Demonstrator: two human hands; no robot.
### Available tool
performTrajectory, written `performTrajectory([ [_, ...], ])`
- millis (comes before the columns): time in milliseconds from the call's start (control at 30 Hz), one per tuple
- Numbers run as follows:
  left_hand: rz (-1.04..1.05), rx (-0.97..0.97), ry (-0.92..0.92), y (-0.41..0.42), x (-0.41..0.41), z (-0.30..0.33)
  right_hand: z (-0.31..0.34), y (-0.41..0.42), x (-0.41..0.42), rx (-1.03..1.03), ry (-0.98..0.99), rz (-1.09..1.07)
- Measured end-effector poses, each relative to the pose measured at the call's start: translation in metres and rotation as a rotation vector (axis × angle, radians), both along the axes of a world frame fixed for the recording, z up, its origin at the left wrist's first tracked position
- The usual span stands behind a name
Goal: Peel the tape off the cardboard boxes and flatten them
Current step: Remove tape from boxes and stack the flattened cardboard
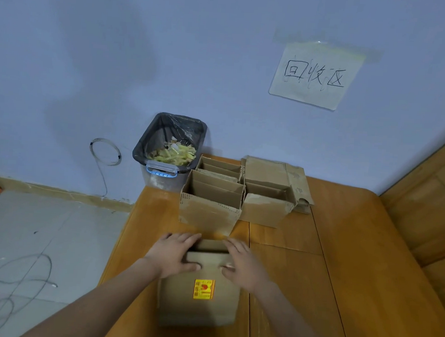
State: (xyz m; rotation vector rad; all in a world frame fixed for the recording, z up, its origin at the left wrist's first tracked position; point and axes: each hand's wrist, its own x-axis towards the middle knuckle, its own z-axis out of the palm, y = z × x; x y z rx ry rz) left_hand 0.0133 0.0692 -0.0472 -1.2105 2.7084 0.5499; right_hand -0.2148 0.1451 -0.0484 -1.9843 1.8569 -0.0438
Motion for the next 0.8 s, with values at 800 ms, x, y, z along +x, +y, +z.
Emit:
performTrajectory([
  [800, 0.104, 0.220, -0.168, 0.009, -0.009, -0.099, -0.090, -0.002, 0.010, 0.109, 0.129, -0.175],
])
